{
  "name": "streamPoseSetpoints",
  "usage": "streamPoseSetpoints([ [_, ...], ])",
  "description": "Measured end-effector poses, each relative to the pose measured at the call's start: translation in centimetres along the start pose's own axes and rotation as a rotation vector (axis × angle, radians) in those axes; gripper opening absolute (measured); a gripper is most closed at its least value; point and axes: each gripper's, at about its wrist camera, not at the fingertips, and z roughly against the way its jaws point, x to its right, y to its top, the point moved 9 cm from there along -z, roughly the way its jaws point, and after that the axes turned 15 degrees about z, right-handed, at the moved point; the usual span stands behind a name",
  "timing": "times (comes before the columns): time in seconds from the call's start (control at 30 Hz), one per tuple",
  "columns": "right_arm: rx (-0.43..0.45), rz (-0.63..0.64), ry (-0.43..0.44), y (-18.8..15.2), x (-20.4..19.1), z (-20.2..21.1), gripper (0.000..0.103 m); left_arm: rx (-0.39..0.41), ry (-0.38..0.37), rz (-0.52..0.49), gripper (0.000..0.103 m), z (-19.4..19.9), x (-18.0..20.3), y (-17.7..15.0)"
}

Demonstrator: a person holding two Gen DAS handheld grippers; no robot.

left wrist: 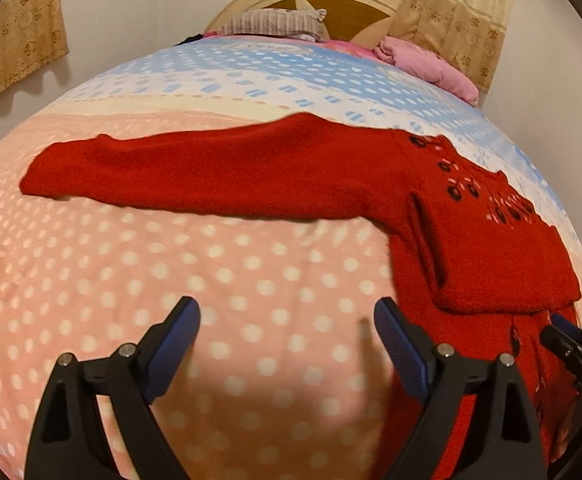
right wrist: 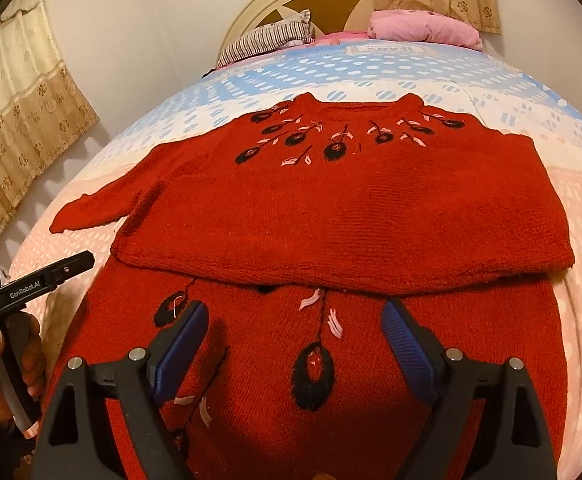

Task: Fold small clothes
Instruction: 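Move the left gripper over to the other sleeve's cuff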

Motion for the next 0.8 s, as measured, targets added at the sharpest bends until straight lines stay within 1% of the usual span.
streamPoseSetpoints([
  [0.13, 0.004, -0.005, 0.003, 0.0, 0.0, 0.1, 0.089, 0.025, 0.051, 0.017, 0.092, -0.1, -2.6, 1.6],
  [0.33, 0.011, -0.012, 0.007, 0.0, 0.1, 0.2, 0.089, 0.024, 0.088, 0.118, 0.092, -0.6, -7.4, 4.1],
  [0.43, 0.012, -0.013, 0.008, 0.0, 0.2, 0.2, 0.089, 0.029, 0.107, 0.193, 0.092, -0.6, -10.6, 5.8],
  [0.53, 0.010, -0.009, 0.004, 0.0, 0.2, 0.2, 0.089, 0.035, 0.102, 0.281, 0.092, -0.6, -13.2, 7.2],
  [0.6, 0.009, -0.007, 0.002, -0.1, 0.2, 0.3, 0.089, 0.040, 0.079, 0.336, 0.092, -0.8, -14.5, 8.0],
  [0.7, 0.009, -0.006, 0.000, -0.1, 0.2, 0.4, 0.089, 0.067, 0.005, 0.423, 0.092, -0.6, -16.5, 9.1],
  [0.77, 0.010, -0.007, 0.001, -0.1, 0.2, 0.4, 0.089, 0.074, -0.083, 0.494, 0.092, -0.6, -17.3, 9.7],
  [0.8, 0.010, -0.008, 0.001, -0.1, 0.2, 0.4, 0.089, 0.075, -0.116, 0.521, 0.092, -0.6, -17.6, 9.9],
])
